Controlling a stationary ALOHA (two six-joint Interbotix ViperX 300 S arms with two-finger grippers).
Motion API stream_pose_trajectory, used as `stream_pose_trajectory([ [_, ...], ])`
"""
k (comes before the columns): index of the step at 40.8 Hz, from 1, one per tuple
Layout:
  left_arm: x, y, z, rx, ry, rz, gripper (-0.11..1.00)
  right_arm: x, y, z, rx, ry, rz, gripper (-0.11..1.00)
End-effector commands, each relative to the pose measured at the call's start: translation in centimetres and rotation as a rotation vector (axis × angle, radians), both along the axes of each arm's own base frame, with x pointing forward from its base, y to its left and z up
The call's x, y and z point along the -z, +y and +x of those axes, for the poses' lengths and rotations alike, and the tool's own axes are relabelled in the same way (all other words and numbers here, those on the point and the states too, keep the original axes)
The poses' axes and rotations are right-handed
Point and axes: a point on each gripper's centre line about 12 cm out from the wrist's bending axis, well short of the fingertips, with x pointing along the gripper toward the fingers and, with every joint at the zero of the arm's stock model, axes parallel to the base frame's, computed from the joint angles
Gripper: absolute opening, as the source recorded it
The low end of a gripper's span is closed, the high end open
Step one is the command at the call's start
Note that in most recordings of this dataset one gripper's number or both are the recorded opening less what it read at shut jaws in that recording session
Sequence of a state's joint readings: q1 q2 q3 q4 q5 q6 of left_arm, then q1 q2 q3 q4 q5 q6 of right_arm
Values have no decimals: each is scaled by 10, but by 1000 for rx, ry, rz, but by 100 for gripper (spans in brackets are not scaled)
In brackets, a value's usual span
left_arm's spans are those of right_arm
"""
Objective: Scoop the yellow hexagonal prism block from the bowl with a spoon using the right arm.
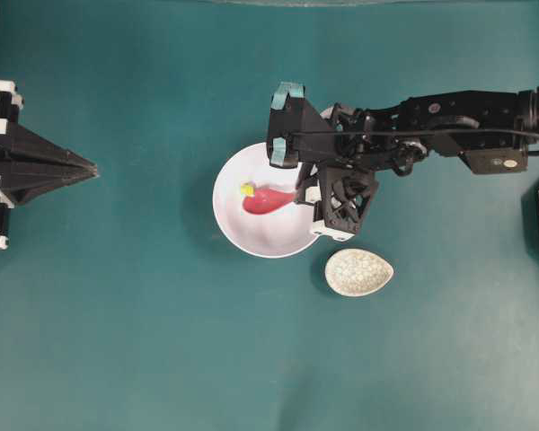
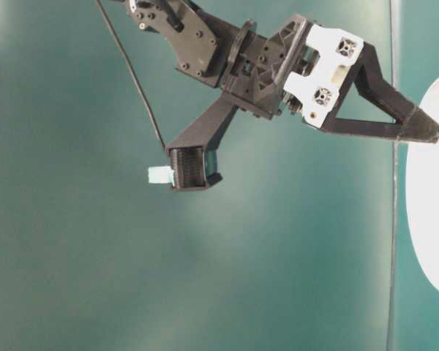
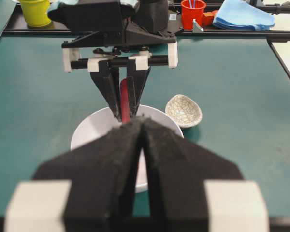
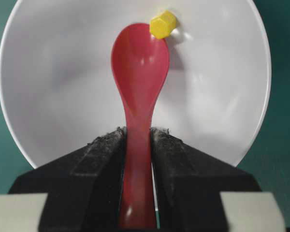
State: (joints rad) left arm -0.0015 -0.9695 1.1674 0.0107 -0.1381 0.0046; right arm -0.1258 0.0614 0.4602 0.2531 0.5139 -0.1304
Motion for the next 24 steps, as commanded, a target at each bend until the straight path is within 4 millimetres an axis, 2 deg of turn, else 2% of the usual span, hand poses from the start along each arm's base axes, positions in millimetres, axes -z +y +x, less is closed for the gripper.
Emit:
stream_pose_trajectory([
  [1,-7,0,3,1,-15,3,4,-17,-2,7,6,-60,-9,25],
  [24,-7,0,3,1,-15,3,4,-44,-3,11,10,-149,-25,25],
])
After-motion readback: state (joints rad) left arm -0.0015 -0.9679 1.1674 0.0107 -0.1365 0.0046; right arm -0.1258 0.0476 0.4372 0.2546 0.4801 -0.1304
